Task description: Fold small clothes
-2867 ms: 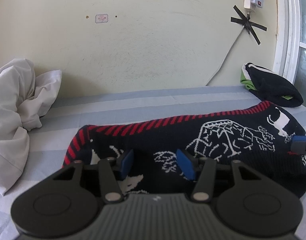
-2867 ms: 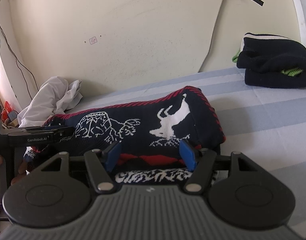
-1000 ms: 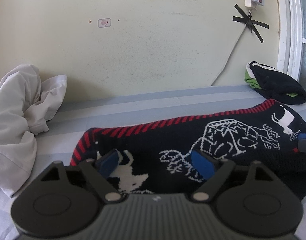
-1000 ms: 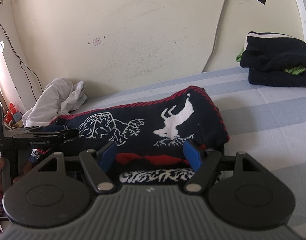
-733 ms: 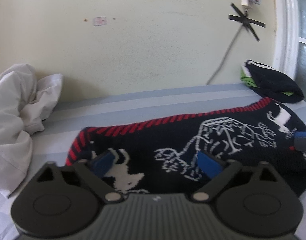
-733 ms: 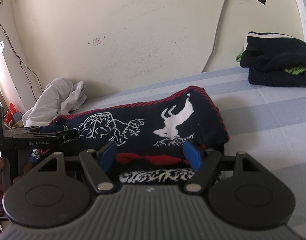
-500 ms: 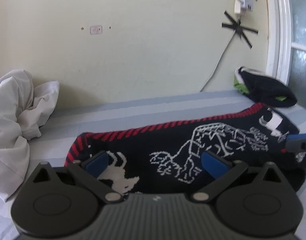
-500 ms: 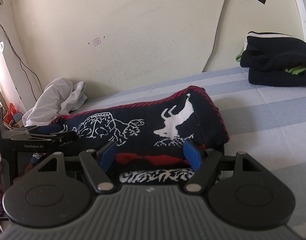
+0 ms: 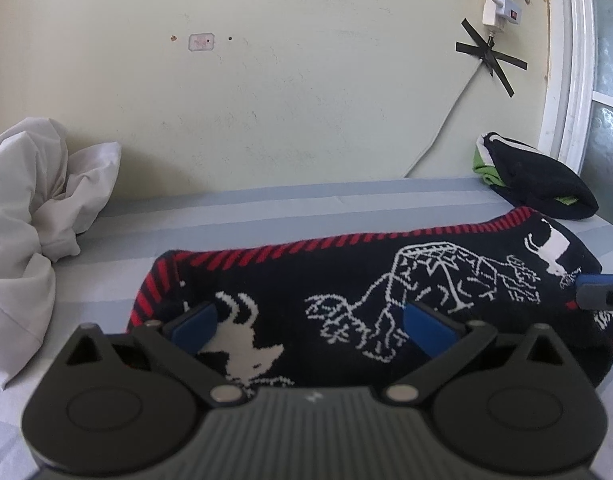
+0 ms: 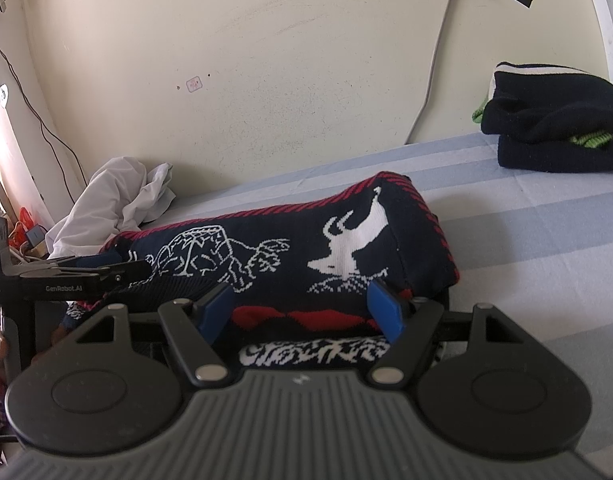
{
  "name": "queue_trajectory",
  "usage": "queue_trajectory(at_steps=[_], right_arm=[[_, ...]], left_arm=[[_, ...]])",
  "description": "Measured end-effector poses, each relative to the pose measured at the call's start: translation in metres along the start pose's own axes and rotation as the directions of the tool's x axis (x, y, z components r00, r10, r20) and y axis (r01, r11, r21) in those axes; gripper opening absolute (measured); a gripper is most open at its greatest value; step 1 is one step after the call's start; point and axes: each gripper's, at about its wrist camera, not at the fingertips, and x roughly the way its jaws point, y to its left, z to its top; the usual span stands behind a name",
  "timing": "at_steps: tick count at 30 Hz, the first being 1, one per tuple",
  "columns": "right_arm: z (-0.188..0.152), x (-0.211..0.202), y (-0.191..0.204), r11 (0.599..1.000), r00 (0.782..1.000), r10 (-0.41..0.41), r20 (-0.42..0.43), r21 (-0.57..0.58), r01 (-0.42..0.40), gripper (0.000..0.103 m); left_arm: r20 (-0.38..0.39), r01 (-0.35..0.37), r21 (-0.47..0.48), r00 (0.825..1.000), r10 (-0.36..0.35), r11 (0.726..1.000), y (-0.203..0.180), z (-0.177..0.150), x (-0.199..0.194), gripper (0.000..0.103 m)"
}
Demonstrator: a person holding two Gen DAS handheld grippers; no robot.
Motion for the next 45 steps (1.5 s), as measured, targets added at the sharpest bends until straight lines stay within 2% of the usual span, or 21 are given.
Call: queue_trajectory(at_steps=[45], right_arm=[[0.0002, -0.0001, 0.0001, 1.000, 1.000, 0.000, 0.000, 0.001, 0.000, 0.076]], left_arm=[[-0.039, -0.013, 0.025, 0.999, 0.014, 1.000, -0.0048, 0.0010, 0.0050, 0.103]])
